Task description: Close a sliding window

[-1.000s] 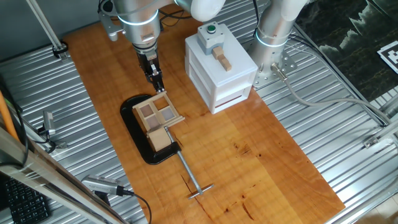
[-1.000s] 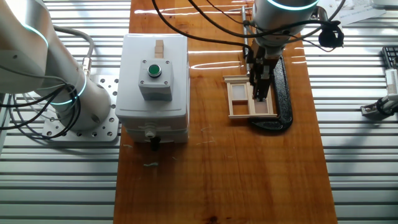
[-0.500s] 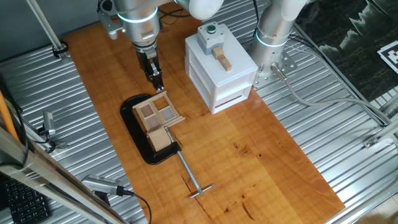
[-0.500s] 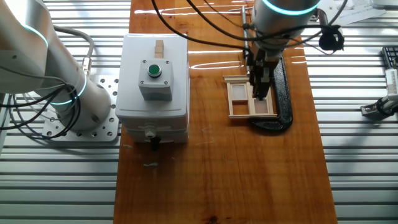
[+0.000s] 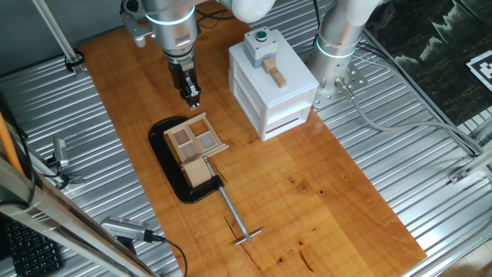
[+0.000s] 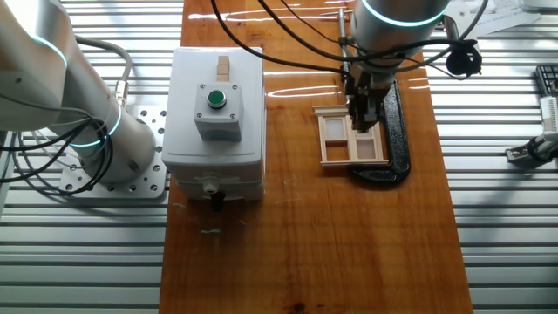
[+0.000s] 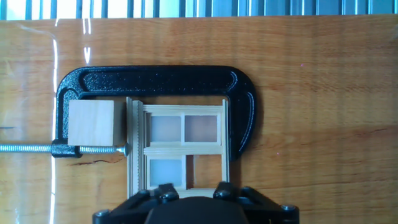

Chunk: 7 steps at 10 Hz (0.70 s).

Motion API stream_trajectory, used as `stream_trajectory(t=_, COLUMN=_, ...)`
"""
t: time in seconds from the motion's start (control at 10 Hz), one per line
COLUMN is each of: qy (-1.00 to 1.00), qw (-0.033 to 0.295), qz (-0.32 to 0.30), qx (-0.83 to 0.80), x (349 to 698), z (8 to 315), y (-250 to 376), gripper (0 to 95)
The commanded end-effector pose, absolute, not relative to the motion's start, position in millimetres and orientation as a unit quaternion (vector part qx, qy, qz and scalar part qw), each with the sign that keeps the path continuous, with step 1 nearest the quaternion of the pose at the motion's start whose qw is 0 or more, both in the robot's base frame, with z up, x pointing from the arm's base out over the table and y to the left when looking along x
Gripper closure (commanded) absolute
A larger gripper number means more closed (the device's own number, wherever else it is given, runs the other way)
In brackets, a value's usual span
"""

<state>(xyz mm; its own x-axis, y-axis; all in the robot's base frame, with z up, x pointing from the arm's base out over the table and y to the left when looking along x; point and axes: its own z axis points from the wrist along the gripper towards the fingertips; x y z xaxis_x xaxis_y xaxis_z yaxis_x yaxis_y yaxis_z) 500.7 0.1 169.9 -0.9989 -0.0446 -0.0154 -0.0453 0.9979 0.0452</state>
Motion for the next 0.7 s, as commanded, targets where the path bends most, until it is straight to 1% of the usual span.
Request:
stream_trajectory(t=0.1, qy=0.999, qw=0.007, qz=0.021, qx=-0.023, x=500.2, z=170.1, y=0.1, gripper=95.0)
stream_trajectory(t=0.7, qy=1.0, qw=0.006, qz=0.014, qx=-0.022, x=500.2, z=170.1, y=0.1, gripper=95.0)
